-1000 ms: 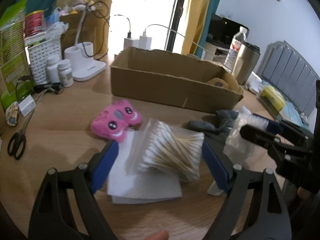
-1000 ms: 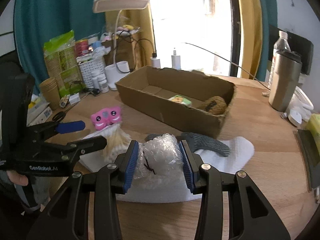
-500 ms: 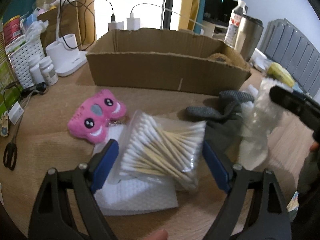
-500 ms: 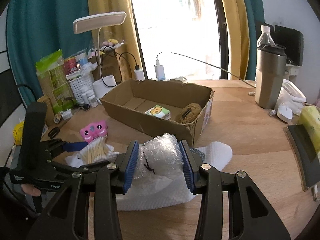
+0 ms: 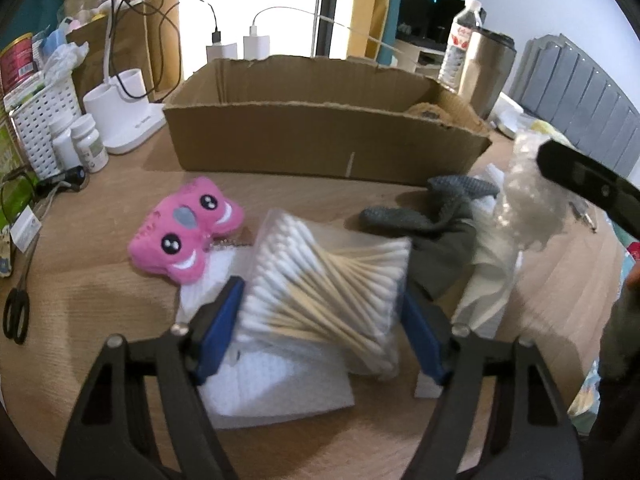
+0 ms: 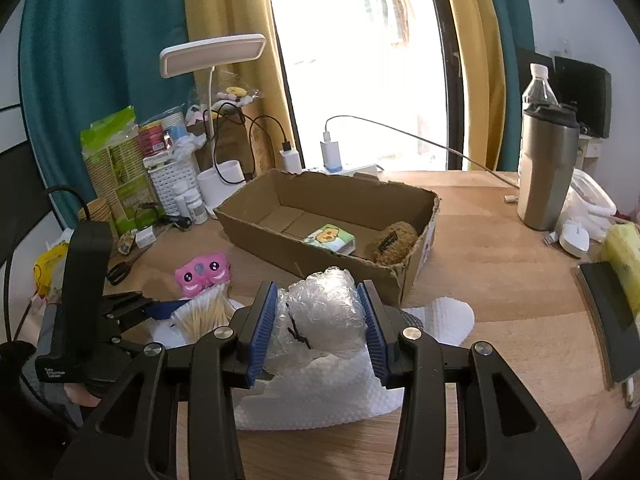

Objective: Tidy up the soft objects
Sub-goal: 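Grasp the bubble-wrap bundle with the right gripper while the left grasps the cotton swab bag, then lower both held items into the cardboard box and open both grippers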

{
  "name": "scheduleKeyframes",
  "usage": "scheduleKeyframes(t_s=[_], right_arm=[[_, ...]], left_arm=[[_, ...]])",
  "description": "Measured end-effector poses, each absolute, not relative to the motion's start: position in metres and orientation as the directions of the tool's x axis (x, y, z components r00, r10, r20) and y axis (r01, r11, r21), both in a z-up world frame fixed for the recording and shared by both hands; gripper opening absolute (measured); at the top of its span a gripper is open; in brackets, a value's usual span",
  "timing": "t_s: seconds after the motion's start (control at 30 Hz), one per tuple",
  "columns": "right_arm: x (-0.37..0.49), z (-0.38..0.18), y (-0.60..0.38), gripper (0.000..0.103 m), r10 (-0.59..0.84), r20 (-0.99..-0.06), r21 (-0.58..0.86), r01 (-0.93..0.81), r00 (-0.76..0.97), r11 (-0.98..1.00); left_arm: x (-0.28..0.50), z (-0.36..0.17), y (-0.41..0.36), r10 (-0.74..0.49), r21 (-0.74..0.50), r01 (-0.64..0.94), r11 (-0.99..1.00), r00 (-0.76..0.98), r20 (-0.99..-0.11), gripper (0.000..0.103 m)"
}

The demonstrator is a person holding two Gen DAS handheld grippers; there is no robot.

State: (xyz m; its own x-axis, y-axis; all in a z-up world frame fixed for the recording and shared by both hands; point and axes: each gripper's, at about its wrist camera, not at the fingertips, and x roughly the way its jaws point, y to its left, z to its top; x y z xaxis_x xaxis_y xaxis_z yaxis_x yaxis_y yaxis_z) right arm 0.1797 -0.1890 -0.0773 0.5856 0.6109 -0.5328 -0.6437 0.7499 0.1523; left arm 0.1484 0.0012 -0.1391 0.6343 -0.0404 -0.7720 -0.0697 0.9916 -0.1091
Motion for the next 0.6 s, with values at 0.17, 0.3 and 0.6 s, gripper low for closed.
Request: scheduleKeyframes(t_s=[0.17,0.3,0.6], right_arm=[[0.176,-0.069,-0.184,0.044,0.61,-0.525,0.129,-0.653,0.593,0.746],[0.176,-0.063,-0.178,0.044,0.611,-0.52,0.115,-0.659,0.598,0.743],[0.181,-0.053,-0.169,0.044,0.608,-0.514,0.088,-0.667,0.606,0.74]], left_arm=[[0.143,-0.129,0.005,-0.054,-0.129,-0.064,0.99,0.661,-0.748,0.076],[0.14,-0.12,0.008,-0.062,-0.135,-0.054,0.989,0.683,-0.728,0.076],[0.137,-0.101,0.023,-0.063,-0.154,-0.062,0.986,0.717,-0.694,0.076]])
